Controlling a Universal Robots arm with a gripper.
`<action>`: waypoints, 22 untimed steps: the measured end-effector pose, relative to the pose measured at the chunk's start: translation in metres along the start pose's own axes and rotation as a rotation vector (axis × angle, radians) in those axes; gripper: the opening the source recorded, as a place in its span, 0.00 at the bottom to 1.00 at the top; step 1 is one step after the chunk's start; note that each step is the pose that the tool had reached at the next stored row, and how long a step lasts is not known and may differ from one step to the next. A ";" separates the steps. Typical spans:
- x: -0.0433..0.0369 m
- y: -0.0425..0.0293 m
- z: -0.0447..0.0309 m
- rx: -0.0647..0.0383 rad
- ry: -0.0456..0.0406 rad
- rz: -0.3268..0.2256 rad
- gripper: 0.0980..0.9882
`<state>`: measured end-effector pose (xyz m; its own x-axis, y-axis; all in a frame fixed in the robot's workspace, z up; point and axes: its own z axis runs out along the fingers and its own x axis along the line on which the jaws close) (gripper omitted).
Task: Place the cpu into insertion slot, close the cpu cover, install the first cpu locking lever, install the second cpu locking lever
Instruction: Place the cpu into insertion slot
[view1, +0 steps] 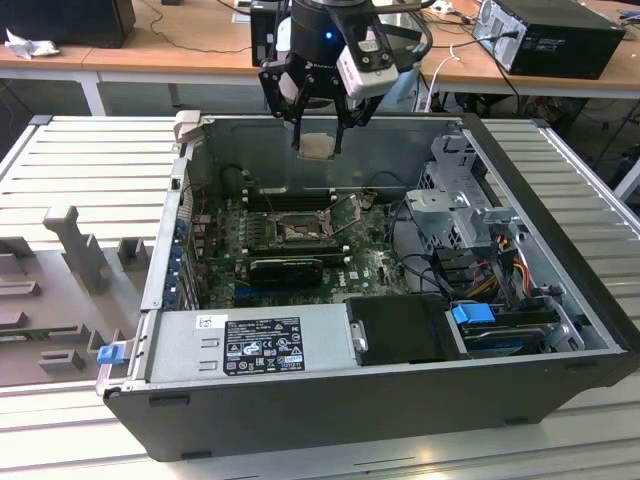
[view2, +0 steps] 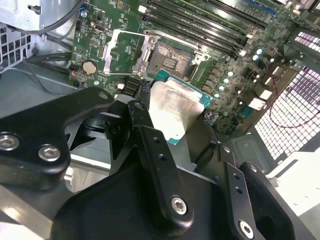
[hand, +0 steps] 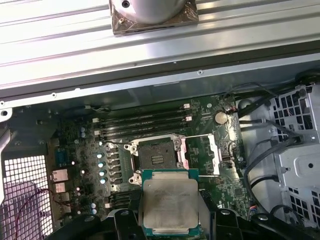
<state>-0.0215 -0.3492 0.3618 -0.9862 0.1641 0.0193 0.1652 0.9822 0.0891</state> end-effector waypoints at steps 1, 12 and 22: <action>0.0000 0.0000 0.0000 0.000 -0.0002 0.002 0.48; 0.0000 0.0000 0.0003 0.000 -0.0076 0.083 0.48; 0.0000 -0.0001 0.0017 -0.004 -0.0221 0.246 0.48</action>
<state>-0.0215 -0.3492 0.3602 -0.9162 0.4004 0.0191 0.4004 0.9121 0.0880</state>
